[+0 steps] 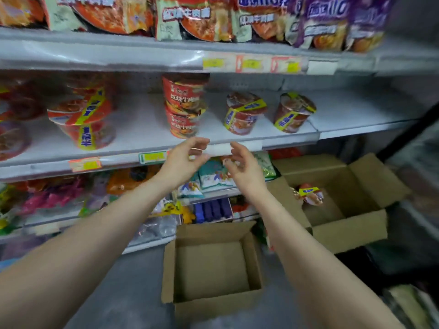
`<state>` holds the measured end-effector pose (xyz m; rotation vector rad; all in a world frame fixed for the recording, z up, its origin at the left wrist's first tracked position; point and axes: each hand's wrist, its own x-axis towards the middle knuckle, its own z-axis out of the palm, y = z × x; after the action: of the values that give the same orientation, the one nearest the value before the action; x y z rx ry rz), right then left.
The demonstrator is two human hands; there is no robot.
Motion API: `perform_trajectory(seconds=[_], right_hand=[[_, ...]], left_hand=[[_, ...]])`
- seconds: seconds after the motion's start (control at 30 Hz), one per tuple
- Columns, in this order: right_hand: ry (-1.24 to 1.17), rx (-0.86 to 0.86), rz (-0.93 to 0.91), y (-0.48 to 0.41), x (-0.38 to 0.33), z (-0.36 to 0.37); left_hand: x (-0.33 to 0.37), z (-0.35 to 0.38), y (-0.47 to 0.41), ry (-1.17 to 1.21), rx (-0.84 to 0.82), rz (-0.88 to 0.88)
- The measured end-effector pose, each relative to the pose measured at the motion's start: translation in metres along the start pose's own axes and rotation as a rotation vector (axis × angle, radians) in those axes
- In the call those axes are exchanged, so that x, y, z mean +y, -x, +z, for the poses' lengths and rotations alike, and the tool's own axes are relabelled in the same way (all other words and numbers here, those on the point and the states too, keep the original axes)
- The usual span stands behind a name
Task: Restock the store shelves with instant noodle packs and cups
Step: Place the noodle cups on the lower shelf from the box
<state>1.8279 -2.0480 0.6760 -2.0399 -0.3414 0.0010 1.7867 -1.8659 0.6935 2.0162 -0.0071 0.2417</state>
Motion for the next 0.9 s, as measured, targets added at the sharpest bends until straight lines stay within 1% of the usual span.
perform_trajectory(seconds=[0.07, 0.2, 0.33, 0.43, 0.57, 0.67, 0.77, 0.9], right_hand=[[0.032, 0.03, -0.001, 0.005, 0.023, -0.049], [0.114, 0.087, -0.018, 0.016, 0.067, -0.154], [0.176, 0.147, 0.033, 0.034, 0.111, -0.244], [0.212, 0.175, 0.092, 0.046, 0.147, -0.298], [0.176, 0.233, 0.177, 0.051, 0.181, -0.342], [0.155, 0.259, 0.222, 0.051, 0.204, -0.362], [0.147, 0.277, 0.269, 0.049, 0.232, -0.381], [0.154, 0.248, 0.309, 0.027, 0.273, -0.408]], left_hand=[[0.019, 0.042, -0.012, -0.011, -0.037, 0.021], [0.059, 0.135, -0.033, 0.042, -0.095, 0.016], [0.091, 0.223, -0.049, 0.042, -0.152, 0.069], [0.112, 0.286, -0.052, 0.043, -0.199, 0.052], [0.128, 0.345, -0.064, 0.03, -0.292, 0.087], [0.133, 0.378, -0.079, 0.012, -0.324, 0.111], [0.13, 0.415, -0.093, 0.015, -0.353, 0.087], [0.122, 0.465, -0.122, 0.033, -0.395, 0.042]])
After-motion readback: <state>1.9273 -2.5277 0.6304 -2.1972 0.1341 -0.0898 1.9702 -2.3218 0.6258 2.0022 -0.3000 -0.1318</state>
